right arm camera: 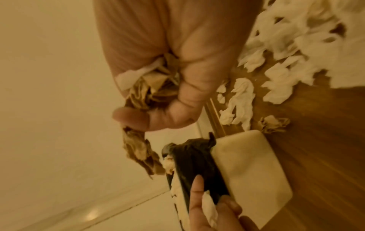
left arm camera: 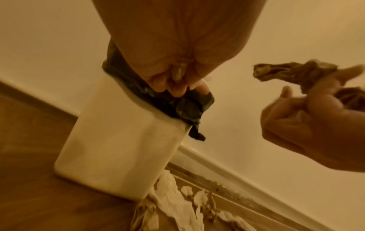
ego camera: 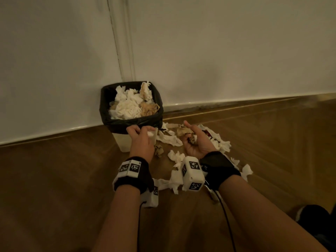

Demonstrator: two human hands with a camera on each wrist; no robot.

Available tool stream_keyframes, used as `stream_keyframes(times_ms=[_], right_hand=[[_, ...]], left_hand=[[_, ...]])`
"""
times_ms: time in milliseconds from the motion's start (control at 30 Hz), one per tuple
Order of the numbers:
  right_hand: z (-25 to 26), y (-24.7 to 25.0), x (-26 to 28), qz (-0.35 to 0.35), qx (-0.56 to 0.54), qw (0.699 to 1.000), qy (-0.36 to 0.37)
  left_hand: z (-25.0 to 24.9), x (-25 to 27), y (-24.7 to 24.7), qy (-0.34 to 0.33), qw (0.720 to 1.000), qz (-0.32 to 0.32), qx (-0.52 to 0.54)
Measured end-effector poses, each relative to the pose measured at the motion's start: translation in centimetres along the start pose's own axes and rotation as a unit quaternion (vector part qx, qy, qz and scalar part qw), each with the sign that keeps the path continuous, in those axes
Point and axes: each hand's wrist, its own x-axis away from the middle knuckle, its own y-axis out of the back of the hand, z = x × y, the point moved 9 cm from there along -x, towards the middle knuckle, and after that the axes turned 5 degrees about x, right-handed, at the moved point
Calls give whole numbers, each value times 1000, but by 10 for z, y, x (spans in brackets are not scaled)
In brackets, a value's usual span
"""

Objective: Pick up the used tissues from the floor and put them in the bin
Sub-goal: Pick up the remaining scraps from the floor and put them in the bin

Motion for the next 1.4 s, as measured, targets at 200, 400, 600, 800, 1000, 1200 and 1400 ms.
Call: stream_keyframes(times_ms=[200, 400, 600, 800, 1000, 1200, 1400], right_hand=[[4, -65, -16, 62, 83, 995, -3], [21, -129, -45, 3, 329, 932, 152], [33, -166, -73, -66, 465, 845, 255], [0, -180, -88, -15, 774, 584, 243], [-23, -175, -73, -2, 890, 326, 318], [-29, -171, -50, 77, 857, 360, 361], [-25, -162, -46, -5, 876, 272, 398]], left_hand=[[-27, -8, 57, -67, 993, -82, 46], [-37, -33, 137, -98, 967, -228, 63], [-25, -62, 132, -59, 981, -187, -7], [-5, -68, 79, 22, 990, -14, -136], [3, -62, 51, 44, 974, 60, -213], [0, -62, 46, 62, 976, 55, -203], [-7, -55, 44, 57, 971, 63, -221]])
